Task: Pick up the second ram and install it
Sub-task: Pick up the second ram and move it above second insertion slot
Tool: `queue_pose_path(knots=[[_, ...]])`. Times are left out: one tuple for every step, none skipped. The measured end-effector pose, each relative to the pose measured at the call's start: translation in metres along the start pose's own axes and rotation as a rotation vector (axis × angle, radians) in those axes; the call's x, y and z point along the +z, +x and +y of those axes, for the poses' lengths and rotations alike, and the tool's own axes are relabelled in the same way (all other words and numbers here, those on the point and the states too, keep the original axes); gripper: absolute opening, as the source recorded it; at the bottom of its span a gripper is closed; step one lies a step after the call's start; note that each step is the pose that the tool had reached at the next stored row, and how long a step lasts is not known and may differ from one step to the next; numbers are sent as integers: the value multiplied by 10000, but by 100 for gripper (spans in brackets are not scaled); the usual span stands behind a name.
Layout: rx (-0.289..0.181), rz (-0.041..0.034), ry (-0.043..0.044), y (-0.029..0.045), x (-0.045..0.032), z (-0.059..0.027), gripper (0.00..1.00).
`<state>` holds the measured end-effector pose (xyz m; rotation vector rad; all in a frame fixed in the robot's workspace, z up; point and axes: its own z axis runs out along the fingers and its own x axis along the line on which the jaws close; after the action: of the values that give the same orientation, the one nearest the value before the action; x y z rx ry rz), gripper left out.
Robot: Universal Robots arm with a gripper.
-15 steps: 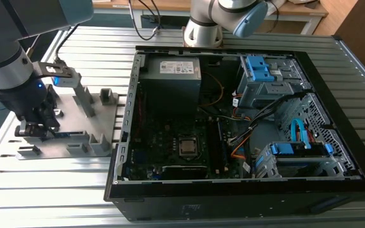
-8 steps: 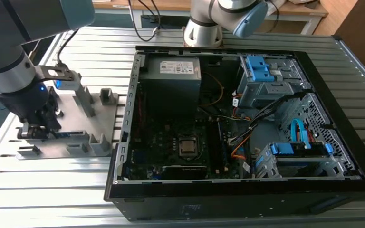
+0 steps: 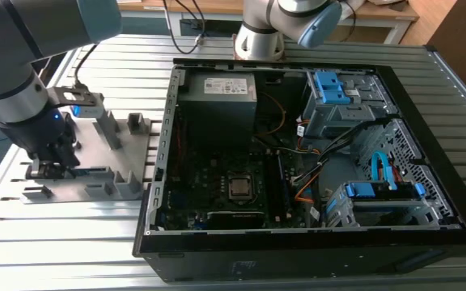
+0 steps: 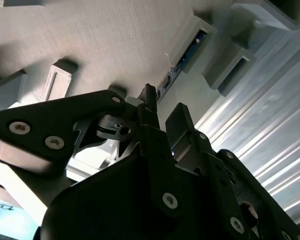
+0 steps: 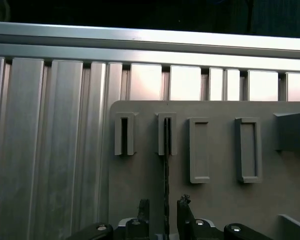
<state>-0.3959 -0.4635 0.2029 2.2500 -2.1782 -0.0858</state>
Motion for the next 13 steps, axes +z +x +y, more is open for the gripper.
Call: queue_pose_path(knots=[[-19,-47,1,0,9,1,35],[-42,-94,2,0,19,3,35],[-73,-141,2,0,28,6,35],[-103,-170,2,0,37,7,35],[-132,-171,3,1,40,7,35],[-177,-168,-2,1,42,8,35],[-237,-166,-4,1,46,8,35],[-311,-163,-7,2,50,9,35],[-373,-159,-10,2,52,9,35],[-392,-158,-11,2,54,9,35],[-391,-158,-12,2,54,9,35],[-392,-157,-13,2,54,9,35],[-392,-158,-12,2,55,9,35]])
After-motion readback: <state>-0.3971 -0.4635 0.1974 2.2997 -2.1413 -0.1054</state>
